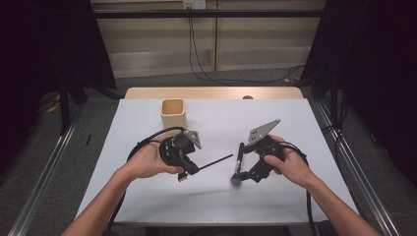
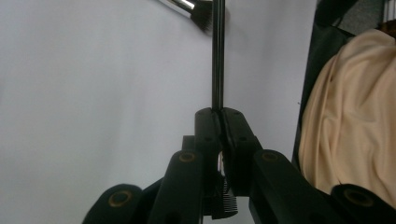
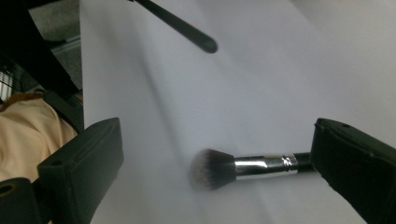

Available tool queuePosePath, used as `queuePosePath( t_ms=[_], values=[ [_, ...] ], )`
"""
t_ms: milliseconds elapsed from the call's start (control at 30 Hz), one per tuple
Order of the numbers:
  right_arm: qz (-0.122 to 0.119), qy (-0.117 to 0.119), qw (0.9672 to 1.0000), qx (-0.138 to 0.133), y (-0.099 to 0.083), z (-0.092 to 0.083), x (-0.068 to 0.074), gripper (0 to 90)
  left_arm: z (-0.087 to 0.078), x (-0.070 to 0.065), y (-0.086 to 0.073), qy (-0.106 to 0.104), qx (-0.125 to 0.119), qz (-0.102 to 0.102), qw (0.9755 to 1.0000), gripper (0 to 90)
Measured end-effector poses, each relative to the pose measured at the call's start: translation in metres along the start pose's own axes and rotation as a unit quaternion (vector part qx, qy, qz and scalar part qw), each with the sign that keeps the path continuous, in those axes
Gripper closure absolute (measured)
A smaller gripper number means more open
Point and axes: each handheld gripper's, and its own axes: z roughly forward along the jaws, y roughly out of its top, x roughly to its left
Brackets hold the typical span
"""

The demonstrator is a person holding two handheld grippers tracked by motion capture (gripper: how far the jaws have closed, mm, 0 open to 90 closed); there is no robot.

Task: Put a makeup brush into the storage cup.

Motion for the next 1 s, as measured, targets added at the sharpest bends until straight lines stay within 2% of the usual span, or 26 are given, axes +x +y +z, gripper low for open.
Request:
queuePosePath(
  t_ms=[33, 100, 133, 200, 300, 333, 467, 600, 667, 700, 733, 867, 900, 933, 1000],
  values=[
    [0.000, -0.001, 1.0000, 0.003, 0.000, 0.000, 0.000, 2.4, 0.002, -0.001, 0.001, -0.002, 0.009, 0.005, 0.9999, 85.7],
    [-0.001, 0.015, 0.9998, 0.015, 0.002, 0.001, -0.001, 2.6, 0.005, -0.002, 0.001, -0.001, 0.015, 0.001, 0.9999, 85.8],
    [-0.005, 0.018, 0.9997, 0.017, 0.003, 0.002, -0.001, 2.7, 0.006, -0.001, 0.002, -0.002, 0.023, 0.009, 0.9997, 85.8],
    [-0.012, 0.025, 0.9992, 0.028, 0.005, 0.002, -0.002, 3.3, 0.008, -0.001, 0.003, 0.000, 0.028, 0.006, 0.9996, 85.7],
    [-0.020, 0.040, 0.9975, 0.055, 0.008, 0.004, -0.001, 3.4, 0.008, -0.001, 0.005, -0.001, 0.035, 0.010, 0.9993, 85.8],
    [-0.023, 0.042, 0.9969, 0.063, 0.009, 0.005, -0.001, 3.4, 0.008, 0.000, 0.006, 0.004, 0.037, 0.013, 0.9992, 85.8],
    [-0.039, 0.049, 0.9926, 0.104, 0.014, 0.011, 0.000, 3.6, 0.009, 0.002, 0.008, 0.009, 0.049, 0.021, 0.9986, 85.8],
    [-0.057, 0.057, 0.9885, 0.128, 0.017, 0.018, 0.002, 4.1, 0.012, 0.003, 0.009, 0.009, 0.069, 0.022, 0.9973, 85.8],
    [-0.061, 0.061, 0.9867, 0.138, 0.018, 0.022, 0.002, 4.0, 0.016, 0.004, 0.009, 0.002, 0.077, 0.023, 0.9967, 85.8],
    [-0.063, 0.060, 0.9862, 0.140, 0.019, 0.023, 0.002, 4.1, 0.018, 0.004, 0.009, 0.010, 0.079, 0.023, 0.9966, 85.8],
    [-0.068, 0.060, 0.9850, 0.147, 0.019, 0.025, 0.002, 4.4, 0.018, 0.005, 0.010, 0.001, 0.083, 0.023, 0.9963, 85.8],
    [-0.077, 0.054, 0.9805, 0.172, 0.021, 0.034, 0.005, 5.8, 0.020, 0.005, 0.012, 0.007, 0.082, 0.024, 0.9963, 85.8],
    [-0.080, 0.048, 0.9795, 0.178, 0.021, 0.035, 0.006, 8.5, 0.021, 0.005, 0.012, -0.002, 0.082, 0.020, 0.9964, 85.8],
    [-0.087, 0.048, 0.9788, 0.179, 0.022, 0.036, 0.006, 11.9, 0.021, 0.004, 0.012, 0.002, 0.079, 0.021, 0.9966, 85.8],
    [-0.088, 0.051, 0.9777, 0.184, 0.023, 0.037, 0.005, 9.6, 0.021, 0.003, 0.013, 0.001, 0.081, 0.025, 0.9964, 85.7]
  ],
)
